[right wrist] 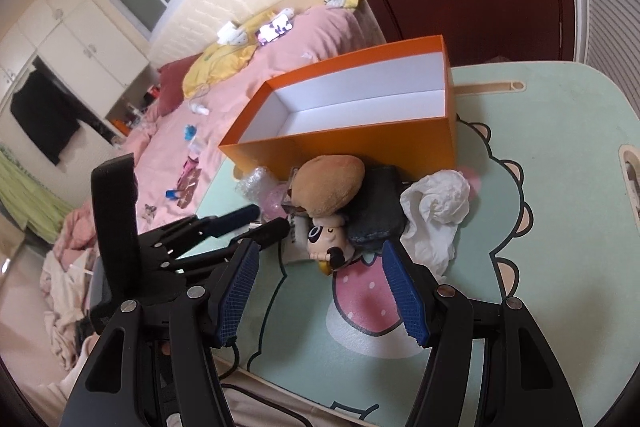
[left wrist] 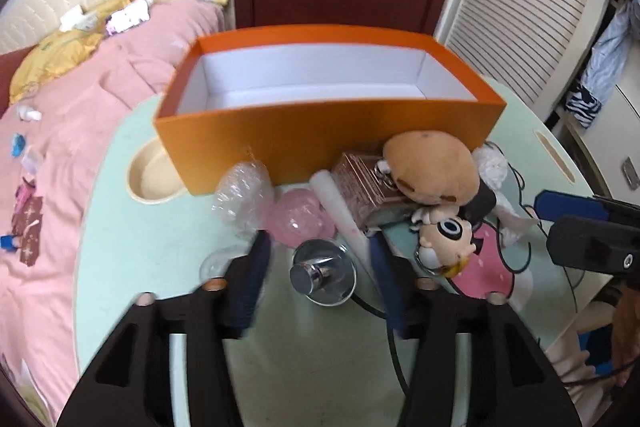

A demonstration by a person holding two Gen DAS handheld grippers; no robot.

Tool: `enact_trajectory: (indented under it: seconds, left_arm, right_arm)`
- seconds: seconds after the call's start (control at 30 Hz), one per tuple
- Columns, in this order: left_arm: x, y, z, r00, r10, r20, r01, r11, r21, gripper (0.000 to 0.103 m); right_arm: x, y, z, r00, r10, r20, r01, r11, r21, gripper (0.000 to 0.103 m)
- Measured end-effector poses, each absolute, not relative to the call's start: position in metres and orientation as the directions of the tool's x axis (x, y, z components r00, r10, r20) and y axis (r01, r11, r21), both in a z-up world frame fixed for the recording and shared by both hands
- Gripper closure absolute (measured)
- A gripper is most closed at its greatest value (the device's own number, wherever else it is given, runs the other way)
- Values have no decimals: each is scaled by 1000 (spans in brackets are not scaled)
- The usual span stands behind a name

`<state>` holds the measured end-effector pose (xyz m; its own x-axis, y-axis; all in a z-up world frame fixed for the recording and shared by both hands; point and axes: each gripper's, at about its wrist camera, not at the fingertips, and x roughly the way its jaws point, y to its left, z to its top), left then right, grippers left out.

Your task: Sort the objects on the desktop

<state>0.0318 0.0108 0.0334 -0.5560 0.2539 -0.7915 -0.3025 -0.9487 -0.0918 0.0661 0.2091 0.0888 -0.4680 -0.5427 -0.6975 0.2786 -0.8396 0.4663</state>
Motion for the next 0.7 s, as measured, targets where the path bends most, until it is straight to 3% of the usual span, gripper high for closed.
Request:
enact_trajectory:
  seconds: [0.03, 0.17, 0.47, 0.7]
  left_arm:
    - [36, 8, 39, -582, 254, -773, -298, -950, -88, 35]
    - [53, -6, 65, -662, 244, -709, -273, -959, -74, 32]
    - [94, -28, 58, -615, 153, -774, -191, -981, -41, 29]
    - [97, -7, 29, -560, 149, -815, -195, -980, -45, 29]
  right_arm:
    - [67, 208, 89, -472, -540, -697, 280, -841, 462, 39]
    - [72, 203, 92, -482, -520, -705, 288, -854, 433, 39]
    - [92, 185, 75, -524, -296, -798, 301, -942, 152, 38]
    - [85, 184, 50, -486, -212, -848, 291, -954, 72, 35]
